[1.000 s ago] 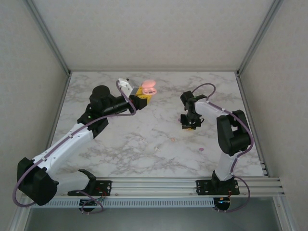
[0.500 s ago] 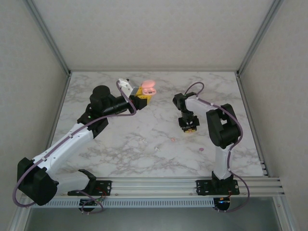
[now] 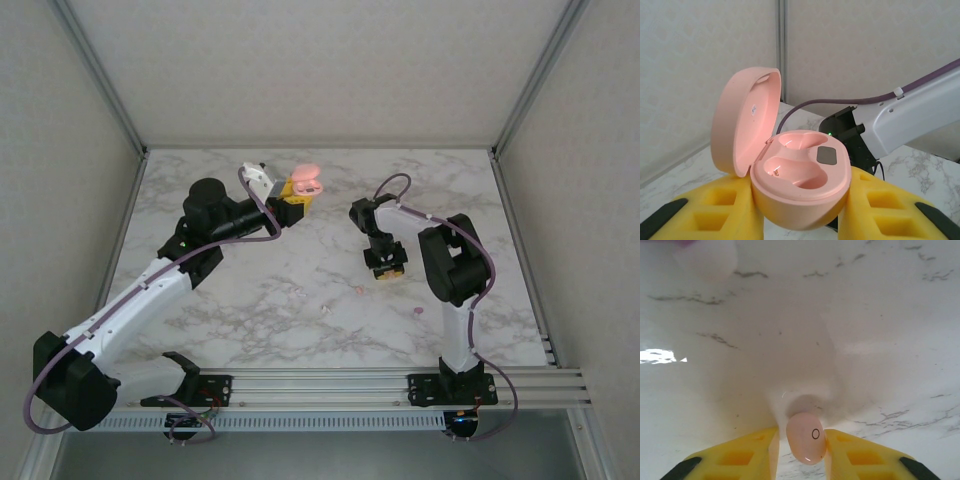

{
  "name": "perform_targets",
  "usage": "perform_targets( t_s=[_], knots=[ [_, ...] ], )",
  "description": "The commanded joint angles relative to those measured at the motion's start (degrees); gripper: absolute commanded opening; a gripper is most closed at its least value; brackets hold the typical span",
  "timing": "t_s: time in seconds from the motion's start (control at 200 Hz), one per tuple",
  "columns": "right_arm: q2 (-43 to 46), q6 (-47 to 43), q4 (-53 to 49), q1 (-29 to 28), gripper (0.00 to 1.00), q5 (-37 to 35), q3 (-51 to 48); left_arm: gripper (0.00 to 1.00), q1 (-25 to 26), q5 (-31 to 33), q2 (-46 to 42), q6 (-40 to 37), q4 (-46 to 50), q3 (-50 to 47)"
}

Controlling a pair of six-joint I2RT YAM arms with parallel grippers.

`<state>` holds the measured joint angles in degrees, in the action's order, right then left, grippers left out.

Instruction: Insert wireless bluetooth earbuds into charging case

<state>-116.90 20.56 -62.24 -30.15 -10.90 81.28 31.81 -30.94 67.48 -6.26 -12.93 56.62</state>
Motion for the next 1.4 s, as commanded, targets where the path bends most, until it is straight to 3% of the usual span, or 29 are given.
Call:
perform_targets(
  t_s=[0.0, 0.195, 0.566, 0.766, 1.392],
  knots=[
    [-0.2, 0.6, -0.7, -0.8, 0.31, 2.7, 2.5, 0.19, 0.4, 0.3, -1.3, -0.9, -1.2, 0.4],
    [2.1, 1.0, 1.3, -0.8, 0.33, 5.2, 2.4, 0.19, 0.4, 0.3, -1.4, -0.5, -1.8, 0.0],
    [5.9, 4.7, 2.3, 0.2, 0.34, 2.8, 0.8, 0.19, 0.3, 1.1, -2.5, -0.7, -1.5, -0.8],
    [4.9, 3.7, 4.1, 1.1, 0.31, 5.6, -0.5, 0.19, 0.3, 1.1, -3.0, -0.8, -0.9, -0.8],
    [0.8, 2.4, 5.0, 1.8, 0.29, 5.1, -2.1, 0.19, 0.3, 0.5, -2.3, -0.3, -1.2, -0.6]
  ],
)
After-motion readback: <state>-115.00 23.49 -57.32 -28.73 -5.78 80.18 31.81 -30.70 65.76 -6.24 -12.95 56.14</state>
